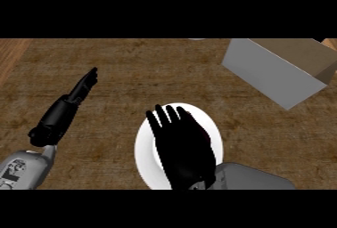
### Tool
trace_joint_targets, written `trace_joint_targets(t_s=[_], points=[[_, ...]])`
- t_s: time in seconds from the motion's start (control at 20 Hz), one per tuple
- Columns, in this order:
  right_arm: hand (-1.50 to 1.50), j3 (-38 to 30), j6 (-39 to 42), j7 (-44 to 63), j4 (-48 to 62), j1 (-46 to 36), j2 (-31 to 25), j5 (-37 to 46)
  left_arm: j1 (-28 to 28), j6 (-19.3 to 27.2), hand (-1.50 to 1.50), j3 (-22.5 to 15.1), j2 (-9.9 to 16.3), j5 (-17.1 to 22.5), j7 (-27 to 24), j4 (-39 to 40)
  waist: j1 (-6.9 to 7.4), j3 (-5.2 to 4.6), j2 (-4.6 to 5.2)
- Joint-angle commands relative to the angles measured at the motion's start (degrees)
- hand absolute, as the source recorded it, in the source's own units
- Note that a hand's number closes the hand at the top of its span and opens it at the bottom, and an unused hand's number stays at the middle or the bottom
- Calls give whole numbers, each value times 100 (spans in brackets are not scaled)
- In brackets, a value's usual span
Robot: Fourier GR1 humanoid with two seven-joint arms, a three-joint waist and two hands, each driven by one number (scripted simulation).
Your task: Pick the can from the plate and place it in the cardboard box
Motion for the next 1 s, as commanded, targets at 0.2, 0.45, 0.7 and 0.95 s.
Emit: trace_joint_targets(t_s=[0.2, 0.45, 0.7, 0.95], points=[[-150, 300, 330, 1298, 423, -9, 776, 698, 38, -47, 0, 67, -120, -111, 38, 39, -41, 7, -2], [-150, 73, 384, 712, 1122, 37, 792, 921, -50, -304, 0, 377, 13, 35, -87, 140, -21, 6, 27], [-150, 10, 560, 699, 1159, 279, 790, 1172, 236, -141, 0, 269, -71, -127, 245, -518, 7, 11, 3], [-150, 164, 292, 267, 1510, 654, 1019, 1696, 451, -310, 0, 382, -117, -228, -123, -238, 7, 10, 20]])
